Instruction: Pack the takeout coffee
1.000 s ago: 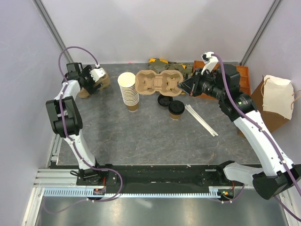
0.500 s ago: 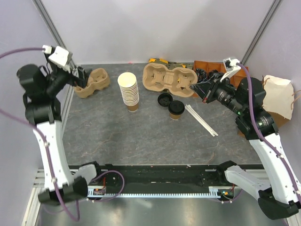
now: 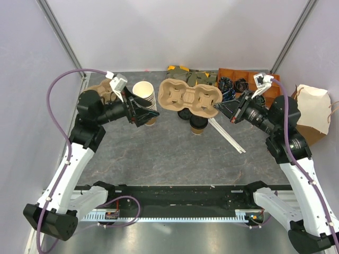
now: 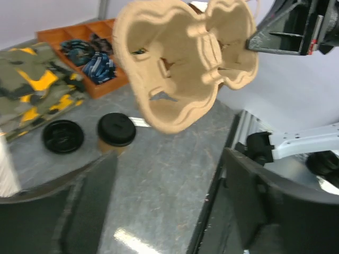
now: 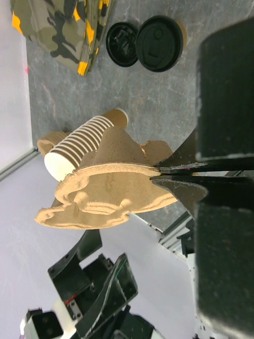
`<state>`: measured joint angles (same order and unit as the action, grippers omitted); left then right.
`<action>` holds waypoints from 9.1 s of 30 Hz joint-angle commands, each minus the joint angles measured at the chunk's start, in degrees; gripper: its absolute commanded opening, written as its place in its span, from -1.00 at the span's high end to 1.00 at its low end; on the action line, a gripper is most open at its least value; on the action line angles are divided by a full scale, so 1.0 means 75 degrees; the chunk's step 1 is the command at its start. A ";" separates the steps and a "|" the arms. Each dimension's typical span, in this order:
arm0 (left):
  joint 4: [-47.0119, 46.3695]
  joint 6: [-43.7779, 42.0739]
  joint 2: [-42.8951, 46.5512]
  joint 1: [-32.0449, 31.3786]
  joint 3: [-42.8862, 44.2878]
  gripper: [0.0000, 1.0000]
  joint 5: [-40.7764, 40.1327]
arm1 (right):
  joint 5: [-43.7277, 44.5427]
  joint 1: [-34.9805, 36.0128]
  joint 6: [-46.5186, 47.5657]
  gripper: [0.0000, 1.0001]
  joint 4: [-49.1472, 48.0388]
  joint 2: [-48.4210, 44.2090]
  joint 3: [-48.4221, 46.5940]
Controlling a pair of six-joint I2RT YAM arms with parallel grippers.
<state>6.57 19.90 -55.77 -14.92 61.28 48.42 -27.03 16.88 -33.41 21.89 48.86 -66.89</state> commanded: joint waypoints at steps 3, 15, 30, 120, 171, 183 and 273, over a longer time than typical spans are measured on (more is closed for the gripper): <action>-0.1683 0.1025 0.0030 -0.0706 -0.0166 -0.45 -0.1053 | -0.0884 -0.0259 -0.0116 1.00 -0.0376 -0.0374 -0.0011; -0.2446 0.1811 -0.0580 -0.1257 -0.0155 -0.24 -0.1206 | -0.1119 -0.0376 -0.0069 1.00 -0.0212 -0.0527 0.0153; -0.1872 0.1682 -0.0732 -0.1281 0.0232 0.96 -0.1324 | -0.0265 -0.0961 0.0154 0.17 0.0327 -0.0679 -0.0010; 0.0272 0.0523 -0.0838 -0.0601 0.3197 0.96 -0.2682 | -0.6626 -0.5801 1.4076 1.00 0.8261 -0.2190 -0.1687; 0.0812 -0.0228 -0.1060 -0.0097 0.2986 0.96 -0.3140 | -0.5491 -0.5251 1.5657 1.00 0.8273 -0.3292 0.0950; 0.0835 -0.0274 -0.1060 -0.0085 0.2927 0.96 -0.3117 | -0.5502 -0.5181 1.5459 -0.07 0.8249 -0.3632 0.1103; 0.1972 0.0441 0.0733 0.0301 0.1263 0.96 -0.2144 | 0.0836 -0.1759 0.5696 -0.49 0.7183 0.2450 -0.3022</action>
<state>21.74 22.83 -50.50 -12.84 69.38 30.57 -25.08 3.29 9.02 76.79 66.83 -89.21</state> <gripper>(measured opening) 0.044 0.752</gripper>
